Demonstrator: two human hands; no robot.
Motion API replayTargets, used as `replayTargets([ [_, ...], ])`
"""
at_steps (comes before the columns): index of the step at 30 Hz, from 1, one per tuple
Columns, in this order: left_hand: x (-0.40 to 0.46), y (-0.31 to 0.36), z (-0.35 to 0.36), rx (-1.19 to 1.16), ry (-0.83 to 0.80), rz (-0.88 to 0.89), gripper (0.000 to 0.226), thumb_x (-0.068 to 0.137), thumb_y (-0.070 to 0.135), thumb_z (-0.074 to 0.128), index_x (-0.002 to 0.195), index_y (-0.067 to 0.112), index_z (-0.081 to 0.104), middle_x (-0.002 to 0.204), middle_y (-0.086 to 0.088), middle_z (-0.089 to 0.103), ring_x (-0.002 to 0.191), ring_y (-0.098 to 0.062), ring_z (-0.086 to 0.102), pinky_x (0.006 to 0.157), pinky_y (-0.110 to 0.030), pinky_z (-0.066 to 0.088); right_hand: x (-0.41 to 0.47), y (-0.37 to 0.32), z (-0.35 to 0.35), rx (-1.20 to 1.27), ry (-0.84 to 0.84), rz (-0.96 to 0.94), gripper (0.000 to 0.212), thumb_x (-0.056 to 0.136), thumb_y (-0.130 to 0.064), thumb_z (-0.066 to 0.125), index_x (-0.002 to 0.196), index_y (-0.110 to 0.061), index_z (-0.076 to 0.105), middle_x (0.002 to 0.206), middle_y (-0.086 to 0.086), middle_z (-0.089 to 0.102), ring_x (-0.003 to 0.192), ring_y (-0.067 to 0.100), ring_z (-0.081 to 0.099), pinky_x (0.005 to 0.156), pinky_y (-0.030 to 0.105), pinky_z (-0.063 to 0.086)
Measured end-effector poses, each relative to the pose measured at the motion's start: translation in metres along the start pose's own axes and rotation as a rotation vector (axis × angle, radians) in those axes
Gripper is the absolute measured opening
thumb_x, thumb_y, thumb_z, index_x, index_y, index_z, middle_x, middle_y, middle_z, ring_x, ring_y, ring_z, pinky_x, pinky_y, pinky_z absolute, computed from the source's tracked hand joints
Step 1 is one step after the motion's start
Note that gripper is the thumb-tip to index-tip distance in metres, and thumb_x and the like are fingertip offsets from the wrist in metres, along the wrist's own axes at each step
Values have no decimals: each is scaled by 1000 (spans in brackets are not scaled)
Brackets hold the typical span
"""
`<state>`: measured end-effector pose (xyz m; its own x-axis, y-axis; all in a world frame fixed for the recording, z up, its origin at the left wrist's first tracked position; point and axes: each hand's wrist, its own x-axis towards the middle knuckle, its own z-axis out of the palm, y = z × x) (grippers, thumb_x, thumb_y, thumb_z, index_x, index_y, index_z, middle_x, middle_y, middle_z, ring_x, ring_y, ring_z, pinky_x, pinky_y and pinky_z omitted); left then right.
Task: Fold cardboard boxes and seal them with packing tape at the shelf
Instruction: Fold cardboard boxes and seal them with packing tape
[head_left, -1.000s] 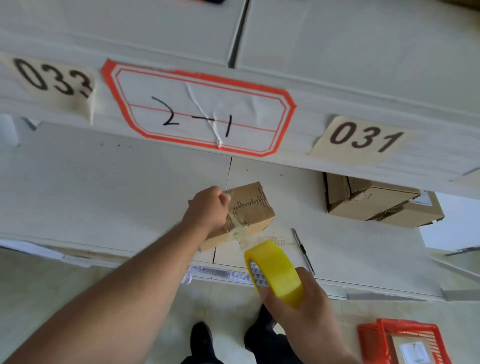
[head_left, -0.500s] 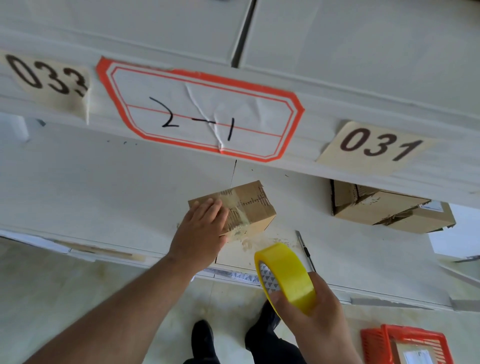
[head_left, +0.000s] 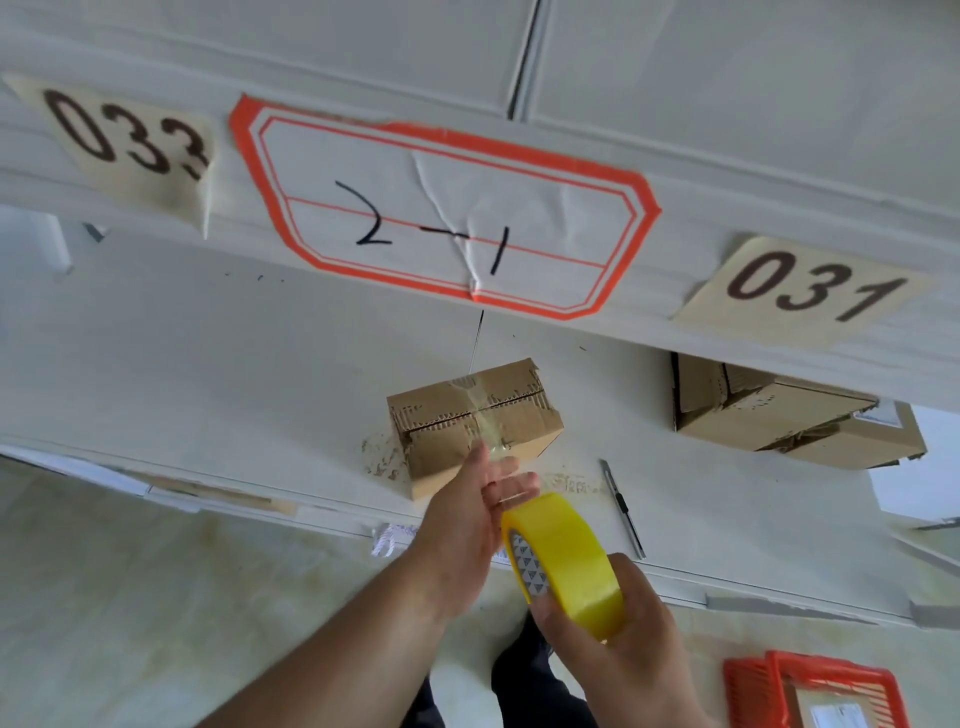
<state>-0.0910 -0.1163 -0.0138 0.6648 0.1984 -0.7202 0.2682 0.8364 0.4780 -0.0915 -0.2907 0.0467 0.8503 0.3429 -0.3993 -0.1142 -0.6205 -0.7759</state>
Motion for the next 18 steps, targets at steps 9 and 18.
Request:
replayTargets([
  [9,33,4,5,83,95,185,16,102,26,64,101,12,72,88,-5,76,96,-26,71,98,-43,52,46,46,23,-317,81,-301,41,69,-64,76,92,-38,55,93,-20,54,94,9,52,79,17,38],
  [18,52,28,-9,616,16,312,25,104,19,59,127,20,67,108,10,78,110,-5,71,107,-38,53,137,72,41,-464,-157,37,48,74,-51,85,107,-27,59,106,-5,61,90,16,62,80,36,54],
])
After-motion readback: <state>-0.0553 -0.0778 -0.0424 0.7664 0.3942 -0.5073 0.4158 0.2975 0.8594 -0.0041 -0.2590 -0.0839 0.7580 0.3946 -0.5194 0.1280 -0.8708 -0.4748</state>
